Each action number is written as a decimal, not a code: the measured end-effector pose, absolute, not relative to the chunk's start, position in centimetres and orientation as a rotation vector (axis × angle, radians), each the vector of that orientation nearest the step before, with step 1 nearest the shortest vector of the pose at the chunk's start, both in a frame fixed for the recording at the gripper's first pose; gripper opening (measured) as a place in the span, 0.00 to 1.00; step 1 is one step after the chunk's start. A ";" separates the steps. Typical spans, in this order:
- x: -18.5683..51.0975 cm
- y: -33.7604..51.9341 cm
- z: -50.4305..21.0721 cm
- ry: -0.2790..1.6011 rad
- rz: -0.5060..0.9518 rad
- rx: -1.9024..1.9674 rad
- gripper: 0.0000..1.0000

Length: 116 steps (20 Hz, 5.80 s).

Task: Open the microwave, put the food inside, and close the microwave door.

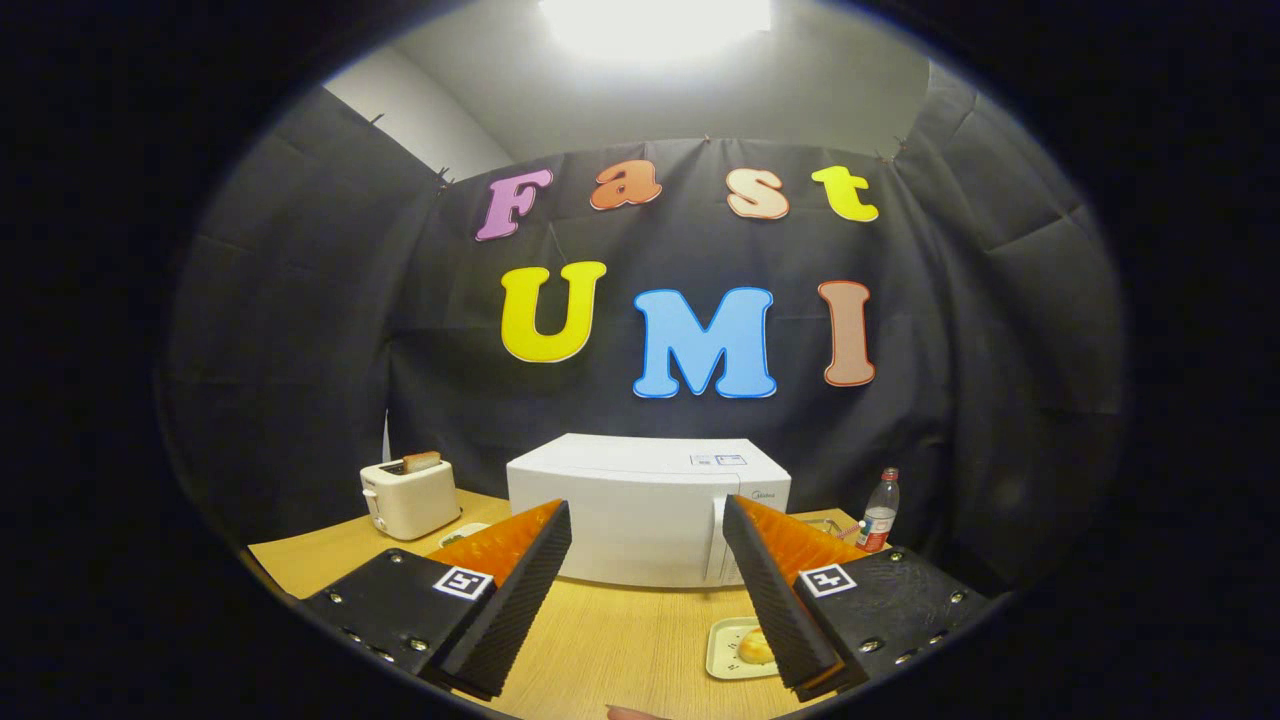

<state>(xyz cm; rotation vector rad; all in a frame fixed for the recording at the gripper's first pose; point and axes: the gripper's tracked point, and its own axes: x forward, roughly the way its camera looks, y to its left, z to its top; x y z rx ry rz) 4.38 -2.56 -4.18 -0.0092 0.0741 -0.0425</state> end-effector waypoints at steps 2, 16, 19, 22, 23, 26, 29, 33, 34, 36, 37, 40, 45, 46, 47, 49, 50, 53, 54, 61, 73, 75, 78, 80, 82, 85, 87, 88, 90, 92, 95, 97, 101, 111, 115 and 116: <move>5.3 -2.8 -5.0 0.091 -0.048 -0.008 0.96; 11.9 -6.5 -10.9 0.127 -0.143 0.038 0.96; 13.7 -7.3 -12.2 0.132 -0.170 0.036 0.96; 15.6 -7.8 -14.2 0.155 -0.178 0.031 0.96; 16.2 -7.9 -14.7 0.156 -0.175 0.027 0.96; 18.1 -8.9 -16.2 0.161 -0.208 -0.002 0.96; 20.1 -9.6 -17.0 0.152 -0.219 -0.007 0.96; 23.0 -10.7 -18.6 0.156 -0.233 0.017 0.96; 23.7 -11.2 -19.1 0.164 -0.249 0.007 0.96; 24.8 -12.0 -20.0 0.179 -0.274 -0.012 0.96; 25.2 -12.0 -20.4 0.174 -0.273 -0.006 0.96; 26.5 -11.3 -20.7 0.172 -0.245 0.005 0.96; 27.9 -10.5 -22.0 0.183 -0.189 -0.052 0.96; 28.0 -10.6 -21.9 0.183 -0.185 -0.048 0.92; 27.8 -10.6 -21.9 0.186 -0.179 -0.044 0.91; 27.8 -11.1 -22.0 0.198 -0.178 -0.026 0.91; 27.7 -11.4 -21.9 0.204 -0.185 -0.008 0.85; 27.6 -12.9 -22.1 0.217 -0.212 0.054 0.57; 27.7 -13.1 -22.1 0.222 -0.202 0.078 0.38; 27.2 -12.9 -22.2 0.252 -0.137 0.114 0.20; 22.5 -11.2 -21.7 0.257 -0.173 0.128 0.10; 20.7 -10.2 -21.5 0.266 -0.162 0.133 0.10; 17.4 -8.0 -21.1 0.271 -0.104 0.115 0.10; 15.4 -6.4 -20.9 0.263 -0.055 0.088 0.10; 13.5 -4.7 -20.7 0.252 -0.016 0.075 0.10; 11.3 -2.1 -20.5 0.245 0.033 0.048 0.10; 10.1 -0.4 -20.4 0.237 0.063 0.046 0.10; 9.5 0.5 -20.3 0.233 0.077 0.043 0.10; 8.5 2.3 -20.1 0.221 0.103 0.025 0.10; 7.5 4.3 -20.0 0.208 0.134 0.017 0.10; 6.4 7.6 -19.9 0.194 0.186 0.016 0.09; 5.8 9.9 -19.8 0.190 0.223 0.023 0.09; 5.4 11.3 -19.8 0.191 0.172 0.018 0.09; 4.5 19.0 -19.2 0.131 -0.049 0.048 0.09; 4.9 23.1 -19.3 0.077 -0.154 0.007 0.09; 5.2 23.7 -19.3 0.072 -0.174 0.016 0.09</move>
